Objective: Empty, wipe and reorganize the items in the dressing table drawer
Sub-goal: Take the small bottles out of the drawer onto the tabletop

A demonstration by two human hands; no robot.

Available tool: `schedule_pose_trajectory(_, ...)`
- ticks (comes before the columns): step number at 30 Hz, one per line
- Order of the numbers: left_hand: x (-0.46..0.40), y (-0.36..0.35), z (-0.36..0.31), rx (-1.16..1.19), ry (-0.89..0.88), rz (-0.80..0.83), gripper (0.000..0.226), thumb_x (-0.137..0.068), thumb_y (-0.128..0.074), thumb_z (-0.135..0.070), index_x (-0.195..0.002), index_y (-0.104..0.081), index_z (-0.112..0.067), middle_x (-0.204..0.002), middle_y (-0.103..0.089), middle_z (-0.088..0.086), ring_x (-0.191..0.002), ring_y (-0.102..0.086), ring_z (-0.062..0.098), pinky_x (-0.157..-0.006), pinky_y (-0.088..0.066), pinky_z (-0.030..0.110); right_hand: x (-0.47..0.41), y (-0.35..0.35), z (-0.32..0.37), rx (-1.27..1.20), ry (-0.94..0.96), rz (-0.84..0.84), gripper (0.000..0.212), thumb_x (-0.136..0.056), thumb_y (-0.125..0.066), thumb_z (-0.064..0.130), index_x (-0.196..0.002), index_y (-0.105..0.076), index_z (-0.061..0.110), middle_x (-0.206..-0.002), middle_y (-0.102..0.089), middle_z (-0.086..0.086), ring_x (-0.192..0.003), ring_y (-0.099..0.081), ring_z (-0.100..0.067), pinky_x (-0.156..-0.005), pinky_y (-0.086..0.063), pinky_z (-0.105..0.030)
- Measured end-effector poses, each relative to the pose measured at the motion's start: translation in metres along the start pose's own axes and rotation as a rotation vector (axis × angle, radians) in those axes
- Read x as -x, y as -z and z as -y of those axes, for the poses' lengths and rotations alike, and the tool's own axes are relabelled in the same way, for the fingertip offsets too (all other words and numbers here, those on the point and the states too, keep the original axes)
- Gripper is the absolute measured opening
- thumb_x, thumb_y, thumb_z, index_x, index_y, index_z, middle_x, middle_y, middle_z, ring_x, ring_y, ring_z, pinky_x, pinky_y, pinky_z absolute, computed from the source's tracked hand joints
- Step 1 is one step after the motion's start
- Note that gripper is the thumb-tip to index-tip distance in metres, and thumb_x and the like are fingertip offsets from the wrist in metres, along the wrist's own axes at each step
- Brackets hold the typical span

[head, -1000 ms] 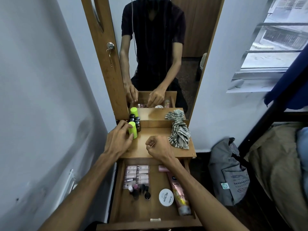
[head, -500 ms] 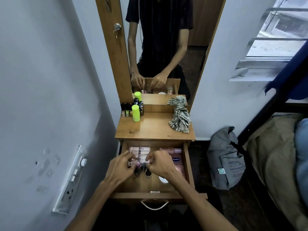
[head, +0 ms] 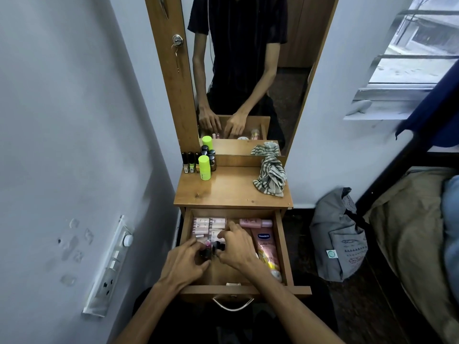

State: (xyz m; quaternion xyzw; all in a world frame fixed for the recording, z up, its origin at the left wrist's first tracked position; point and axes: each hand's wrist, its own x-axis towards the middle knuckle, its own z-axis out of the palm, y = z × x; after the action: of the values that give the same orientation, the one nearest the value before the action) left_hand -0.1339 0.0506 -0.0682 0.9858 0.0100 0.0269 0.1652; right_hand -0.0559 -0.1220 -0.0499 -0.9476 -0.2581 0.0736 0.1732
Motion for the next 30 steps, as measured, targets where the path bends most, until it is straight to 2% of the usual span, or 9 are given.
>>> schedule_pose_trajectory(5, -0.003, -0.003, -0.003, -0.075, 0.005, -0.006, 0.037, -0.071, -0.073, -0.051, -0.1, -0.073, -0.028, -0.098, -0.07, -0.013, -0.084, -0.069, 0.013, -0.065, -0.053, 0.027, -0.004, -0.007, 0.002, 0.004, -0.007, -0.008, 0.035, -0.082, -0.074, 0.036, -0.11, -0.075, 0.015, -0.125, -0.058, -0.006, -0.116, -0.055, -0.024, -0.096, -0.051, -0.037)
schedule_pose_trajectory(13, -0.004, -0.005, -0.005, -0.147, 0.011, 0.024, 0.04, -0.078, -0.073, -0.049, -0.112, -0.069, -0.029, -0.107, -0.07, -0.011, -0.088, -0.07, 0.013, -0.07, -0.054, 0.028, -0.004, -0.009, 0.004, -0.045, 0.002, -0.006, 0.031, -0.08, -0.074, 0.033, -0.106, -0.077, 0.016, -0.122, -0.061, -0.004, -0.113, -0.056, -0.022, -0.094, -0.052, -0.036)
schedule_pose_trajectory(19, -0.002, -0.001, -0.01, -0.106, 0.024, 0.032, 0.033, -0.08, -0.073, -0.045, -0.108, -0.069, -0.028, -0.109, -0.07, -0.01, -0.091, -0.069, 0.015, -0.072, -0.053, 0.029, 0.001, -0.004, 0.006, -0.088, -0.003, -0.031, 0.03, -0.074, -0.068, 0.037, -0.095, -0.078, 0.018, -0.111, -0.065, -0.002, -0.1, -0.06, -0.022, -0.083, -0.053, -0.035)
schedule_pose_trajectory(27, -0.001, 0.003, -0.012, -0.062, 0.01, 0.029, 0.035, -0.081, -0.07, -0.047, -0.112, -0.068, -0.03, -0.108, -0.072, -0.009, -0.092, -0.068, 0.013, -0.075, -0.052, 0.027, 0.005, 0.004, 0.004, -0.131, 0.008, -0.054, 0.028, -0.07, -0.069, 0.037, -0.09, -0.077, 0.018, -0.107, -0.068, 0.001, -0.098, -0.059, -0.019, -0.089, -0.051, -0.036)
schedule_pose_trajectory(30, 0.001, 0.005, -0.012, -0.054, 0.007, 0.03, 0.03, -0.08, -0.069, -0.046, -0.106, -0.069, -0.031, -0.104, -0.073, -0.01, -0.091, -0.068, 0.014, -0.073, -0.051, 0.029, 0.006, 0.01, 0.004, -0.163, 0.0, -0.061, 0.025, -0.069, -0.071, 0.037, -0.087, -0.076, 0.021, -0.107, -0.069, 0.003, -0.1, -0.06, -0.016, -0.089, -0.051, -0.034)
